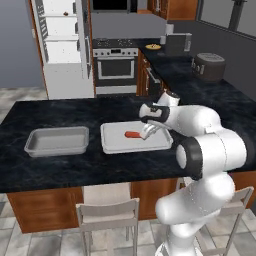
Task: Place the cold items (mushroom and carrot) from the fridge in one tupperware on the dining counter. Place the warm items (kebab skewer and hot dog) in the stove area in another tupperware.
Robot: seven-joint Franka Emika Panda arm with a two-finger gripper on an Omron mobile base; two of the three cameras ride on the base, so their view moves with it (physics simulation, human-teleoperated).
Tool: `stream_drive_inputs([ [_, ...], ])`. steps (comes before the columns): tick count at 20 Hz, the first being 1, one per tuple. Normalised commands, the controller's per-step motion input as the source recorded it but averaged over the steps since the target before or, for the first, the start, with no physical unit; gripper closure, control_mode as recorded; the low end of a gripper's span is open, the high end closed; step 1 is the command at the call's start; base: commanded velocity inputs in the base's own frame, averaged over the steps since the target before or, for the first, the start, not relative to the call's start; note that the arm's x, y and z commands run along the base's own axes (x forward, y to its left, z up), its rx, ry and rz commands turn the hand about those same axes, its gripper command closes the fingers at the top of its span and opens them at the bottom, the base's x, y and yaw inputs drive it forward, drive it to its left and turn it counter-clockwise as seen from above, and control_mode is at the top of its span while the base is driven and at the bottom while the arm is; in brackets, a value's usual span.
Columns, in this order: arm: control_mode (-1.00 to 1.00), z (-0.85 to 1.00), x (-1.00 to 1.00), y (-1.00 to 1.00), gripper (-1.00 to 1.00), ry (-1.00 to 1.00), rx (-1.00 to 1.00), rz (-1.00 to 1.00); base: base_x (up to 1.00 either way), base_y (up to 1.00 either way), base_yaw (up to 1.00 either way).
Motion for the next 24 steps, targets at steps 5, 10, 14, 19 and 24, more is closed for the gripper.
stream_drive_inputs([
  [5, -1.0, 0.52, -1.0, 0.23, -1.0, 0.0, 0.18, -0.57, 0.0, 0.0, 0.0],
  [10, -1.0, 0.55, -1.0, 0.14, -1.0, 0.0, 0.15, -0.52, 0.0, 0.0, 0.0],
  [14, -1.0, 0.53, -1.0, 0.01, -1.0, 0.01, 0.14, -0.47, 0.0, 0.0, 0.0],
  [19, -1.0, 0.55, -0.89, -0.06, -1.0, 0.0, 0.01, -0.15, 0.0, 0.0, 0.0],
  [24, -1.0, 0.46, -0.83, -0.23, -1.0, -0.01, 0.0, 0.0, 0.0, 0.0, 0.0],
])
